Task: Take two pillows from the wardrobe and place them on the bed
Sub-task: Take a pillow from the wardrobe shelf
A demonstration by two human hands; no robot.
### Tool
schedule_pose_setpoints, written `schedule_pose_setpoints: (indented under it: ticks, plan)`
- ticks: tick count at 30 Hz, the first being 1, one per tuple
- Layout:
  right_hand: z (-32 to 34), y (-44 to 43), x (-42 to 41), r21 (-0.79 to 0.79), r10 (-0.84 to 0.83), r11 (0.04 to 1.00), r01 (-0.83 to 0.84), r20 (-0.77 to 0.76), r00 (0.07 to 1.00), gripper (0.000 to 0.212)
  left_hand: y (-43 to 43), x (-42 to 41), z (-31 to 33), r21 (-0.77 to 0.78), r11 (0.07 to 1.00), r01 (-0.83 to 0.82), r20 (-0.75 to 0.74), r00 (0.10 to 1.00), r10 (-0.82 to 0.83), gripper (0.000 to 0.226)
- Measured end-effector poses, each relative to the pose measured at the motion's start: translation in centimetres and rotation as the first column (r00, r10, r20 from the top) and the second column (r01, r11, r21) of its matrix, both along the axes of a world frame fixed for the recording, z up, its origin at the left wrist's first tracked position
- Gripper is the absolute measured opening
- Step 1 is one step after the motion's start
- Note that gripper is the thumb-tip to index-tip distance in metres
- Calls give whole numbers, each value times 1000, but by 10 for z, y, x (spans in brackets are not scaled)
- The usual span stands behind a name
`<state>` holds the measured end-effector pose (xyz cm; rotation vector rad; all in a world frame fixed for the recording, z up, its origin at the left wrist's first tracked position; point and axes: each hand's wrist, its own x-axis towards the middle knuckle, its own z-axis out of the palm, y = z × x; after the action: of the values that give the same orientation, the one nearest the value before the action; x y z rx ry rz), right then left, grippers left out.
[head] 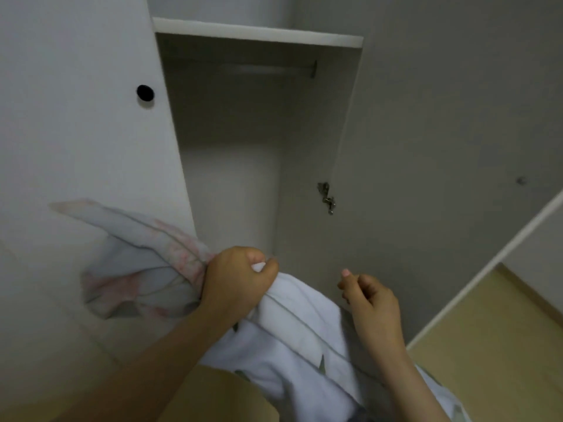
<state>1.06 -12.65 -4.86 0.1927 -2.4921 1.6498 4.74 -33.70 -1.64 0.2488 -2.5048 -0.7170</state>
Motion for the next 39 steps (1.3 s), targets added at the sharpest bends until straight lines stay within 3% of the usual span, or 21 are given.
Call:
schedule_pose_setpoints:
  ticks: [14, 19, 25, 39]
  plan:
    - [-55, 100, 25, -3, -358, 933, 360, 99, 929, 4, 77, -16, -49, -55, 966, 253, 201, 950, -238, 48]
    - [-51, 103, 19, 11, -403, 915, 404, 89, 911, 22, 90, -15, -57, -53, 957, 286, 232, 935, -267, 48]
    - [-46, 98, 14, 77, -355, 933, 352, 33, 934, 14, 90, -13, -62, -49, 955, 293, 208, 938, -277, 49]
    - [-43, 60, 26, 238, -359, 909, 342, 31, 933, 36, 38, 16, -72, -99, 973, 209, 242, 953, -180, 49]
